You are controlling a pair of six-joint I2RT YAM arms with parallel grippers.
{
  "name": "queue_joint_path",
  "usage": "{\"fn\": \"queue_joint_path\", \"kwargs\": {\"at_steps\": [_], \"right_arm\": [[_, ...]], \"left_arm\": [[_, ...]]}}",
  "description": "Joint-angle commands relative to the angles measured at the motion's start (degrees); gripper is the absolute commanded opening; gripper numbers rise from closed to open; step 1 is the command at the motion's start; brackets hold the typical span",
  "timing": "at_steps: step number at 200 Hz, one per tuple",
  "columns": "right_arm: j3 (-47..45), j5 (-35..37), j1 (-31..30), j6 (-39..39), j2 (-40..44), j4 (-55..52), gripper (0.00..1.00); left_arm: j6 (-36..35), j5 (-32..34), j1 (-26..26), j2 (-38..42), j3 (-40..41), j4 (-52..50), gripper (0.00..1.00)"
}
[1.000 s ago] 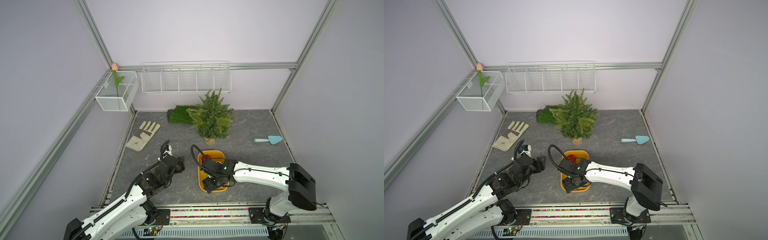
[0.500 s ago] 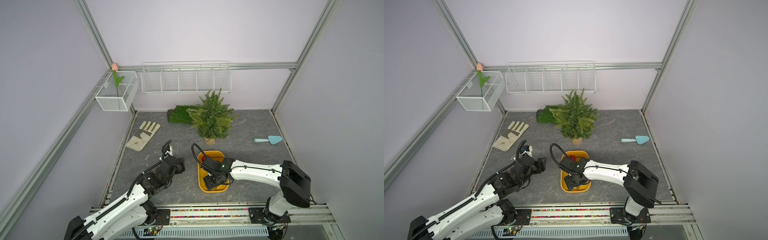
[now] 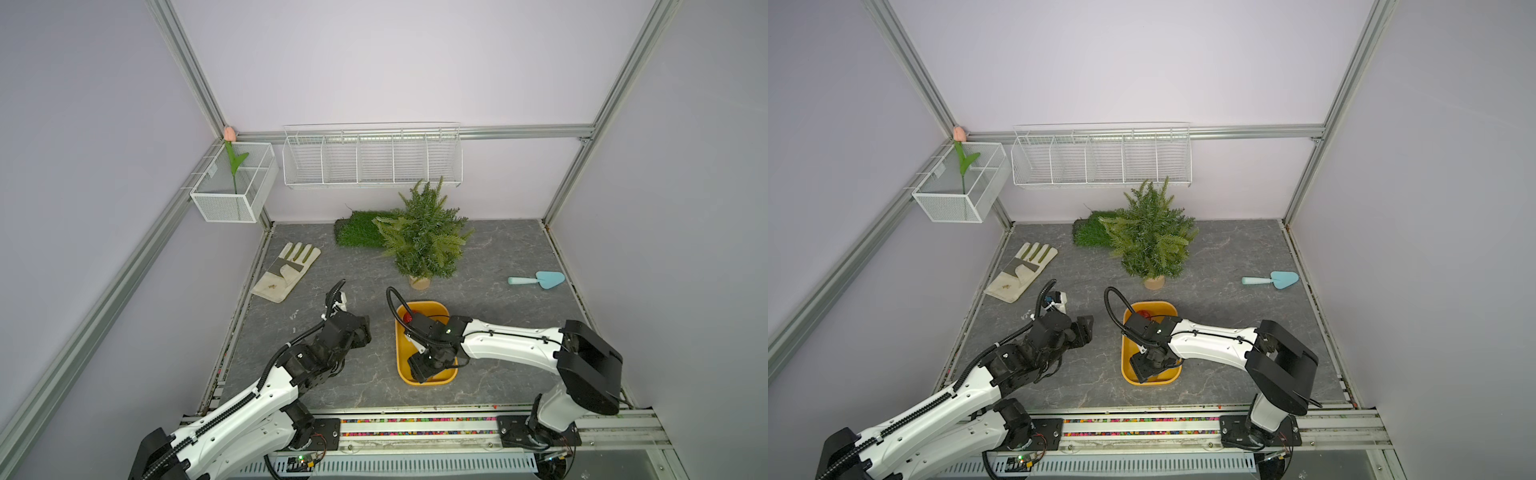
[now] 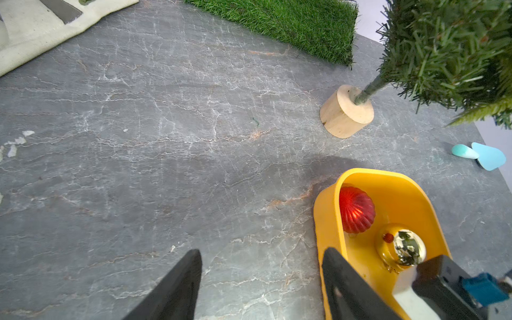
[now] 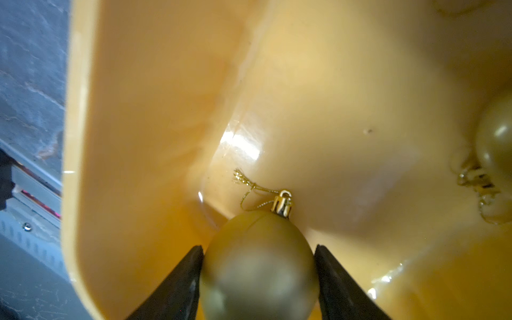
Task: Decorate the small christmas tree with ornaments
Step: Pick up an ornament from the container.
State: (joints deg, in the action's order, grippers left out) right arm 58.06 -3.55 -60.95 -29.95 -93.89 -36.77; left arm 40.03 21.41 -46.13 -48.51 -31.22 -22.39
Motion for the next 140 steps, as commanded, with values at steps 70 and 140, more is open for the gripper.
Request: {"fn": "queue_joint_path", "kwargs": {"at_steps": [70, 140], "right_arm": [[-2.07, 2.07, 4.95, 8.96, 16.94, -1.55, 0.56], [-1.87, 7.28, 7.72, 23.06, 34.38, 1.55, 0.55]], "left_arm": [[-7.35, -3.45, 0.35, 1.09, -4.83, 5.22, 0.72], [-19.87, -13.96, 0.34, 6.89, -8.53, 12.67, 0.73]]}}
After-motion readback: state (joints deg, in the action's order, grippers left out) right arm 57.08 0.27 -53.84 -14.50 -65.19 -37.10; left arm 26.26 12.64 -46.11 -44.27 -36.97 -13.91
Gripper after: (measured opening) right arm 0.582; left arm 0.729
